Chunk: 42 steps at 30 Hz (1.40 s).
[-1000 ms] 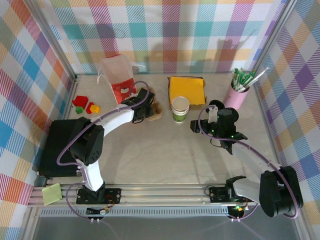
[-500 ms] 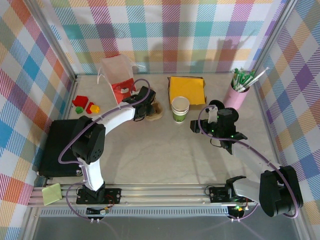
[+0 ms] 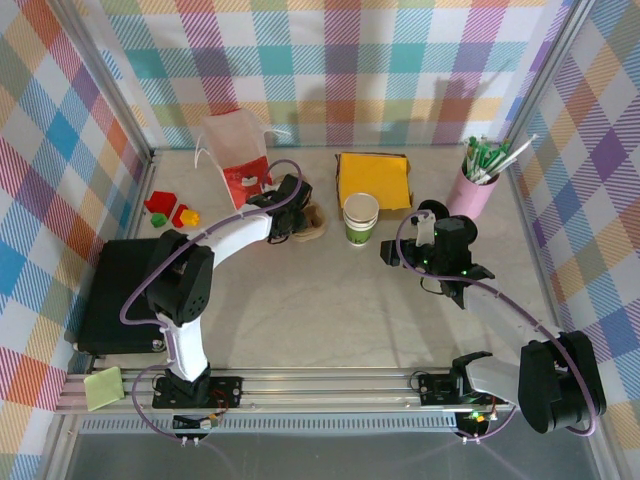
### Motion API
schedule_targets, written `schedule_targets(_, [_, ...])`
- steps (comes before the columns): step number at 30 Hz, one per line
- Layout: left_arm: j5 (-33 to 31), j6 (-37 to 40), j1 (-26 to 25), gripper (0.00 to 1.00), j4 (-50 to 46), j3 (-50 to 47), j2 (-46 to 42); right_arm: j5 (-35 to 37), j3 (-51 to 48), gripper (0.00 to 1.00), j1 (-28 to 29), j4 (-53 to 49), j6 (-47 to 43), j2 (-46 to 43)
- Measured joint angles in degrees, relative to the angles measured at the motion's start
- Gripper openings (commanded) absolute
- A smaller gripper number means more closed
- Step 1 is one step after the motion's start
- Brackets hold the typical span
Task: Pack the takeout coffee
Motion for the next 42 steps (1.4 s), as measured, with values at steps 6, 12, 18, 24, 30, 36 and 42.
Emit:
schedule_targets(6, [0.0,0.0,0.0,0.17,0.0,0.0,0.2,0.0,0.0,0.84,0.0,0.0,-0.4,0.0])
schedule_targets(12, [0.0,0.0,0.0,0.08,0.0,0.3,0.2,0.0,0.0,0.83,0.0,-0.1,-0.8,0.0])
schedule_targets(18, [0.9,0.2,0.0,0.00,0.7,1.3,0.2,0.0,0.0,0.83,0.0,-0.3,-0.8,0.0])
schedule_targets(24, [2.8,0.2,0.0,0.00,1.8,1.4,-0.7,0.0,0.0,0.84,0.0,-1.0,-0.8,-2.2])
schedule_targets(30, [5.2,0.3,0.0,0.00,3.0,2.5,-2.9,0.1,2.9,0.84,0.0,-6.0,-0.8,-6.7])
schedule_targets(36, [7.0,1.4,0.1,0.00,3.1,4.3,-5.3,-0.1,8.3,0.89,0.0,-12.2,-0.8,-13.8])
schedule_targets(42, [9.7,3.6,0.1,0.00,2.1,7.5,-7.3,-5.5,15.1,0.96,0.0,-19.7,-1.0,-16.2])
